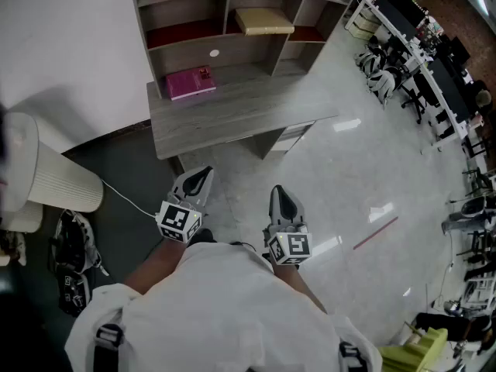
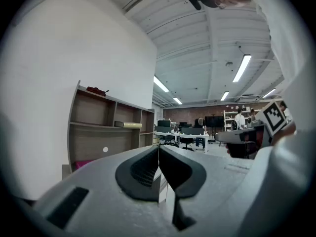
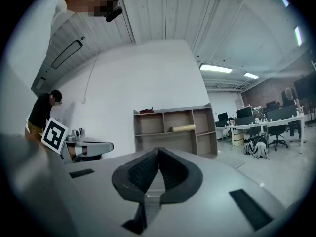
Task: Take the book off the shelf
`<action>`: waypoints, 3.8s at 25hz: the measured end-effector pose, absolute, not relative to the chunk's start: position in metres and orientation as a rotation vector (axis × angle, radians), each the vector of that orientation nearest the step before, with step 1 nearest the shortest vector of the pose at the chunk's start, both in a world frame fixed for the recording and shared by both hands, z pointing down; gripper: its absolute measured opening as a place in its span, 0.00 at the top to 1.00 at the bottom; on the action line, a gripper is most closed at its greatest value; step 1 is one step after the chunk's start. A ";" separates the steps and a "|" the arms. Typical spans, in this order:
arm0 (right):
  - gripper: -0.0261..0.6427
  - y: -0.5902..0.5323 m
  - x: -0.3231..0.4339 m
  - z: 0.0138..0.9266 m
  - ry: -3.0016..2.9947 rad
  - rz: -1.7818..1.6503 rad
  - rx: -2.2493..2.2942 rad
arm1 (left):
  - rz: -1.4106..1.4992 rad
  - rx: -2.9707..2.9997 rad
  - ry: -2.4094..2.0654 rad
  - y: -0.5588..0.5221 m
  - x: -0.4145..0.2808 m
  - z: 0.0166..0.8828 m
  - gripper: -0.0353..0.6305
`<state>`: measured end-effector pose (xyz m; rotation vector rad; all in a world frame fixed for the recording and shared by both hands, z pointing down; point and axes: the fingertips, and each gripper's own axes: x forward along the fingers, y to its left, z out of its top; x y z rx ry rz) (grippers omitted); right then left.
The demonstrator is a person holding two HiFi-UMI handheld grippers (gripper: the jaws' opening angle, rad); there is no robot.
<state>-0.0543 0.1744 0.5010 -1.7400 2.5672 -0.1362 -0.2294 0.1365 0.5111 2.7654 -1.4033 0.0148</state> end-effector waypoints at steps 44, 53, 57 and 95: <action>0.94 0.162 0.019 0.548 2.597 -0.402 -1.521 | 0.002 2.597 -1.219 0.121 -0.168 0.559 0.92; 0.94 0.092 0.024 0.549 2.601 -0.443 -1.575 | -0.019 2.560 -1.167 0.034 -0.161 0.579 0.92; 0.94 0.056 0.026 0.555 2.597 -0.474 -1.590 | -0.033 2.571 -1.143 -0.005 -0.151 0.575 0.92; 0.94 -0.219 0.049 0.523 2.694 -0.553 -1.311 | 0.123 2.778 -1.290 -0.213 -0.108 0.531 0.92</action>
